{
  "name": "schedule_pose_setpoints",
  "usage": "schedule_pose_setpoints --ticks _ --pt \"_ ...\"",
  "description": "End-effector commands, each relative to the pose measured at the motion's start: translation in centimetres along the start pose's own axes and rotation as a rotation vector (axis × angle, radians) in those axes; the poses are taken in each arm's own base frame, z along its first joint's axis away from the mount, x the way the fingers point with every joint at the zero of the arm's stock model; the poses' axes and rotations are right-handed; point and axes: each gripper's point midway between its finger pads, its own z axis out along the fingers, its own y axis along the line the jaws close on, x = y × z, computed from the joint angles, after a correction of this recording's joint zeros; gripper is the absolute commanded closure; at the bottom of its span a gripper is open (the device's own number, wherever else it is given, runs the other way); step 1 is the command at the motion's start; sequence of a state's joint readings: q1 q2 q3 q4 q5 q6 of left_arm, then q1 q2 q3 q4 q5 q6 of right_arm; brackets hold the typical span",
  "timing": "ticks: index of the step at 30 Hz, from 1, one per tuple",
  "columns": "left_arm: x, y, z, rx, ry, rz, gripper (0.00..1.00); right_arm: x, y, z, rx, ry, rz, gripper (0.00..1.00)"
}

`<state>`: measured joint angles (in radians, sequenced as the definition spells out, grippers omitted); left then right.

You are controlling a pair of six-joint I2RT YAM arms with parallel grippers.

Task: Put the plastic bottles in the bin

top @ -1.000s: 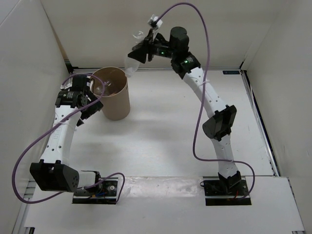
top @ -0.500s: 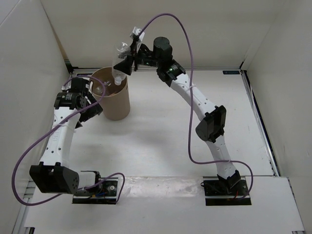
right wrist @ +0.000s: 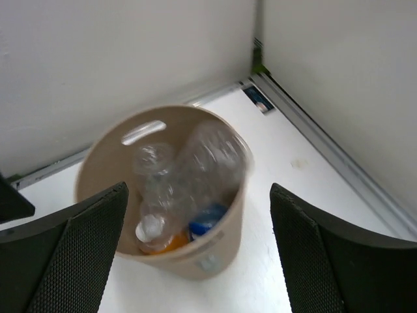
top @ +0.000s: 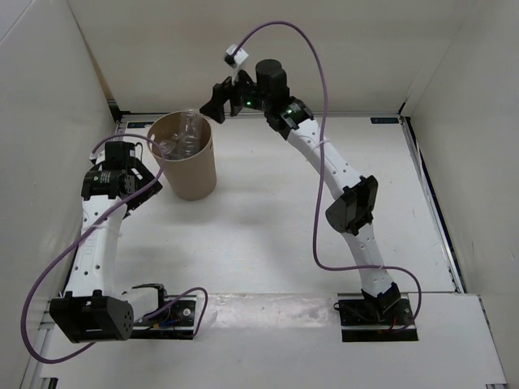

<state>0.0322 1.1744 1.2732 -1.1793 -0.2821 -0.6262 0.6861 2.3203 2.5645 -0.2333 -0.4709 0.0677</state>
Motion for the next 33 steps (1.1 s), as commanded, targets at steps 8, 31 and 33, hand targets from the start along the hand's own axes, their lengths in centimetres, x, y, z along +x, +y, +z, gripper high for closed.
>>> schedule_pose_setpoints --ticks 8,31,33 --pt "-1.6 0.3 1.1 0.047 -0.136 -0.079 0.00 1.7 -9.1 -15.6 0.404 0.226 0.369 0.10" --pt "-2.6 -9.4 0.7 0.670 -0.489 0.264 0.00 19.9 -7.0 -41.1 0.841 0.860 0.757 0.10" --pt "-3.0 -9.1 1.1 0.658 -0.549 0.255 0.00 18.7 -5.5 -41.5 0.855 0.821 0.688 0.10"
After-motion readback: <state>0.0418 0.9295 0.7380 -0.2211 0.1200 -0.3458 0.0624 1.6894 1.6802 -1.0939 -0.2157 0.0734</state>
